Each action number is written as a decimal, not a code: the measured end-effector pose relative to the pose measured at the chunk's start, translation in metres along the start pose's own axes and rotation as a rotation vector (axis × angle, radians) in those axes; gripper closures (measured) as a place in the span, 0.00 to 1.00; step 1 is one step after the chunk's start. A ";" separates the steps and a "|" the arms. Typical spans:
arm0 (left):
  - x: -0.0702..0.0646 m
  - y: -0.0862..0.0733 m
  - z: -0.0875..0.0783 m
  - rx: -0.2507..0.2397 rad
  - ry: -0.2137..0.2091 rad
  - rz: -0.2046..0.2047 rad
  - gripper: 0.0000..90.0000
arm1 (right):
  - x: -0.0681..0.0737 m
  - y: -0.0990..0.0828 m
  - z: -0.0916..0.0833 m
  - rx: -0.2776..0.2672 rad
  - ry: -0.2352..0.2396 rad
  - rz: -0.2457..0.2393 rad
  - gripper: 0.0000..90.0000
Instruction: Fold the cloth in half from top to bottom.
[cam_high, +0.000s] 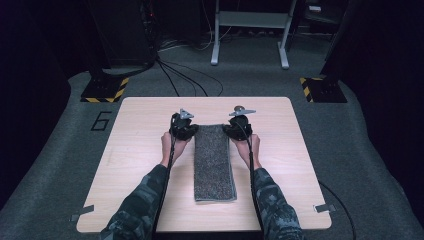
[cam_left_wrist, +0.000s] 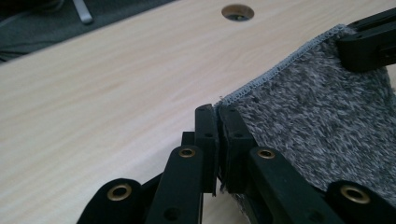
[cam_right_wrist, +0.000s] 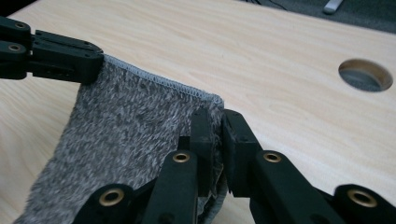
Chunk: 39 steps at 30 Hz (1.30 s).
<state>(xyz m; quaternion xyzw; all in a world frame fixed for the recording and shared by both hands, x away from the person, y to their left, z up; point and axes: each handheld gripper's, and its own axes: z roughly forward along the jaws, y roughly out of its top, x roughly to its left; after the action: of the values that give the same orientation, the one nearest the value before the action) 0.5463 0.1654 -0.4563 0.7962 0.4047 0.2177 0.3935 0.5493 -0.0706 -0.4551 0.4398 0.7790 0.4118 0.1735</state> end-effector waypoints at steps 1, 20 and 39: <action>0.000 0.003 -0.002 -0.006 0.003 0.002 0.97 | 0.000 0.002 -0.001 -0.007 0.000 0.003 0.93; -0.018 0.026 -0.038 -0.078 -0.009 0.095 0.97 | 0.000 0.014 -0.036 -0.131 -0.002 -0.034 0.93; -0.045 -0.012 -0.062 -0.073 -0.121 0.114 0.96 | 0.023 -0.043 -0.071 -0.153 0.050 -0.066 0.93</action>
<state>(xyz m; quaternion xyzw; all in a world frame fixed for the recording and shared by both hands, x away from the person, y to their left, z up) 0.4737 0.1607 -0.4301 0.8148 0.3260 0.2060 0.4328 0.4681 -0.0977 -0.4447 0.3891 0.7635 0.4749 0.2005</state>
